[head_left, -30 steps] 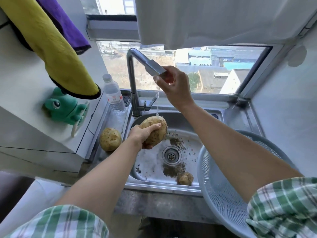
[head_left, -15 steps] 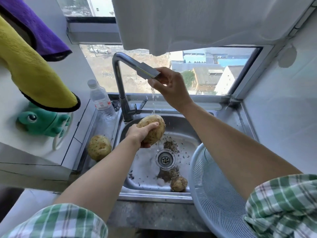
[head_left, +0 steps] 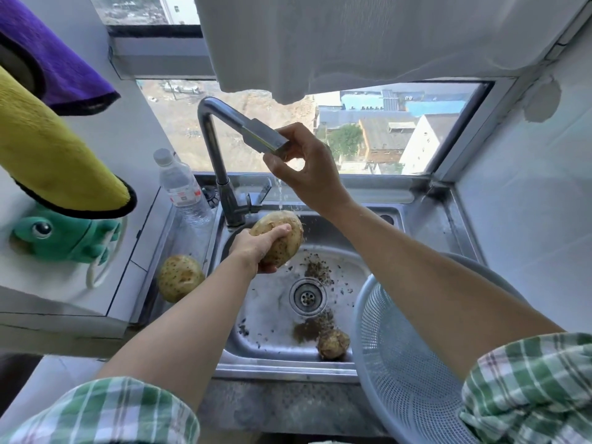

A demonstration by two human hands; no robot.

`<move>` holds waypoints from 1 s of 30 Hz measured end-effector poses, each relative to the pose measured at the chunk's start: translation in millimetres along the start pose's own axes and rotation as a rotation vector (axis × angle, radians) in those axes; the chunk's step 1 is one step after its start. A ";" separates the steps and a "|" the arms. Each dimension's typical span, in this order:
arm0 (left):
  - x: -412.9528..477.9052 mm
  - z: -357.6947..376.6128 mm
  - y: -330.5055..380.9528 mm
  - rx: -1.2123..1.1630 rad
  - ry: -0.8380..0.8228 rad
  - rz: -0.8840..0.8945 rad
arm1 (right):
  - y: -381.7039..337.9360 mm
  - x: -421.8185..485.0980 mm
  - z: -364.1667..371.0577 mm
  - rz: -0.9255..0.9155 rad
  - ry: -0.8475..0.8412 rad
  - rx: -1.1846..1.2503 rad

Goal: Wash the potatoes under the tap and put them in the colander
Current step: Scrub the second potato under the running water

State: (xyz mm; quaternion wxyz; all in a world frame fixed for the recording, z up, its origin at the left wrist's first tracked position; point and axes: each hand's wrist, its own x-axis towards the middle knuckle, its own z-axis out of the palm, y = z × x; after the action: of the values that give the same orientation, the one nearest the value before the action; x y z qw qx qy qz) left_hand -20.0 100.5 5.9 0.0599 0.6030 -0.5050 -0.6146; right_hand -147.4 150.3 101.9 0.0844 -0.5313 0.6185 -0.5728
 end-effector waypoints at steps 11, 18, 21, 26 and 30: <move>4.7 -15.2 -10.7 -0.006 -0.011 -0.002 | -7.5 -12.1 18.4 -0.016 0.009 -0.048; 6.5 -27.0 -21.1 0.002 -0.039 -0.015 | -14.4 -22.2 32.2 0.041 0.012 -0.075; 7.9 -33.6 -25.9 -0.005 -0.047 -0.008 | -14.2 -28.0 38.1 0.074 0.003 -0.057; 13.9 -46.6 -32.6 0.025 -0.045 -0.012 | 1.6 -55.9 49.6 0.173 -0.071 -0.021; 18.0 -53.3 -36.3 0.022 -0.085 -0.010 | 19.9 -77.4 62.5 0.373 -0.064 0.026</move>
State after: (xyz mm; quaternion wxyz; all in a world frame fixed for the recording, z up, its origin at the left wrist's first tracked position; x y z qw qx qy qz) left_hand 37.4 76.5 -18.9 0.0289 0.5795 -0.5108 -0.6343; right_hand -81.4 165.5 26.4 0.2153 -0.4242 0.6959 -0.5380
